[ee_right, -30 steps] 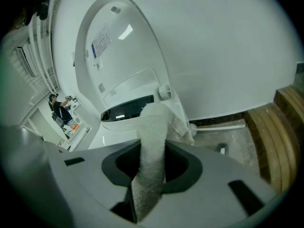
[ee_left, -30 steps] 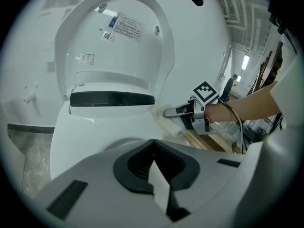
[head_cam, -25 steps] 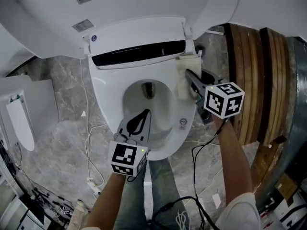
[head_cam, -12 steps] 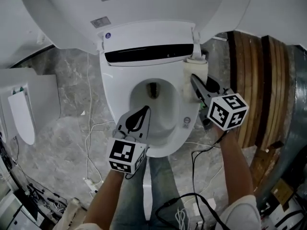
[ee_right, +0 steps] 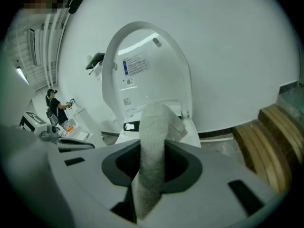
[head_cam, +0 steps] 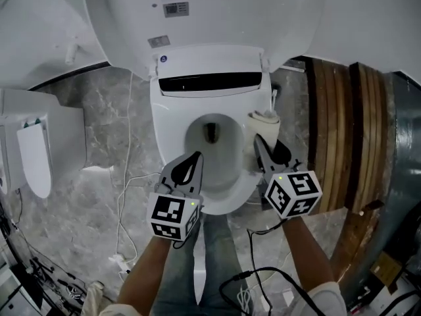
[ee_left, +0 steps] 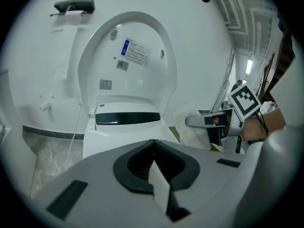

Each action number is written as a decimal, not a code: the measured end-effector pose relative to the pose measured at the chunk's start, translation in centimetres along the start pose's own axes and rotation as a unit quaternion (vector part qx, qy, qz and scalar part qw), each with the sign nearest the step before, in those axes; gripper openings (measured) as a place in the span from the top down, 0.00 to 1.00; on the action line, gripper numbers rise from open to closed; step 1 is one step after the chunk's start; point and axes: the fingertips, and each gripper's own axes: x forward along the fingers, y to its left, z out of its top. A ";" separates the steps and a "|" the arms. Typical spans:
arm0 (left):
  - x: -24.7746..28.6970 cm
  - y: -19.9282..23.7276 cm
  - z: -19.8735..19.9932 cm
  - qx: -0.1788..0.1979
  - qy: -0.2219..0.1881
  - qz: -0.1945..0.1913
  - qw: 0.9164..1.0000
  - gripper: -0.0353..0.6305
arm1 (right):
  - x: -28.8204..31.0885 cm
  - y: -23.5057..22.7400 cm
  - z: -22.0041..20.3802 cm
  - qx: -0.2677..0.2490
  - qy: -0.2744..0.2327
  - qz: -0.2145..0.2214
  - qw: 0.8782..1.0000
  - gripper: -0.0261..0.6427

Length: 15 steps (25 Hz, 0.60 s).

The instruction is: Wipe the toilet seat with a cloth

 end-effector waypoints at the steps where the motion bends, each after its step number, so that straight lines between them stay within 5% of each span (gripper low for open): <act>1: -0.7 -0.3 0.1 0.001 0.000 0.001 1.000 0.93 | -0.9 0.9 -0.3 0.006 -0.001 -0.006 1.000 0.81; 8: -5.3 -2.1 1.8 -0.024 -0.013 -0.002 1.000 0.93 | -7.6 4.9 -1.5 0.029 0.003 -0.085 0.996 0.81; 15: -11.7 -3.6 9.1 -0.011 -0.029 -0.010 0.999 0.93 | -14.4 8.1 1.4 0.099 -0.016 -0.148 0.984 0.81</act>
